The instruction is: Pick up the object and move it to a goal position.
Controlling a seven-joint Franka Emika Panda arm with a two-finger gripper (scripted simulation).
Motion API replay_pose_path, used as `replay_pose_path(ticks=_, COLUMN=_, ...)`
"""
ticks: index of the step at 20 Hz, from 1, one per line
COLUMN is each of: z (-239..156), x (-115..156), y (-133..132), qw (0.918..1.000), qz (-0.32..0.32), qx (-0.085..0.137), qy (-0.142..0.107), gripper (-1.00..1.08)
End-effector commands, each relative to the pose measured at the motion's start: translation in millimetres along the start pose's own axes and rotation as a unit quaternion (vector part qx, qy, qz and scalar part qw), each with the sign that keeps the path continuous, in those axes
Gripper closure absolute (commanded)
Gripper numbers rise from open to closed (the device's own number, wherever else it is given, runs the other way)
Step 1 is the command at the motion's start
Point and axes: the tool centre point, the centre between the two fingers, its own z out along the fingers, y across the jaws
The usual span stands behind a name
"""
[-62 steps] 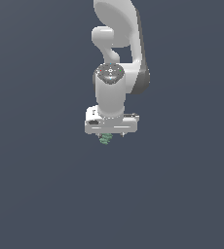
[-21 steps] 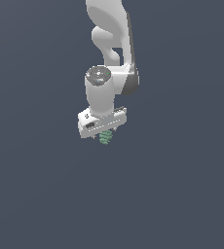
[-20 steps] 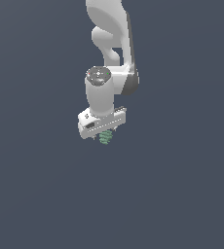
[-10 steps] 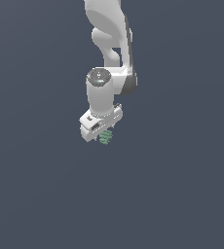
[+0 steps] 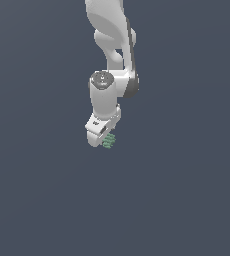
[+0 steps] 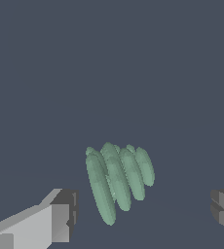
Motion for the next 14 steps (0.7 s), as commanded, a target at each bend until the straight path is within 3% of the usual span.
replay_pose_path(ticks=1, z=2.6, x=-1.6, y=-2.7, qw=0.9994, qz=-0.035, qx=-0.001, qy=0.0, gripper=-0.92)
replay_pose_path(ticks=14, z=10.1, x=-6.1, y=-11.5, qw=0.9902, qz=-0.14, qx=-0.002, qy=0.001, gripper=-0.92)
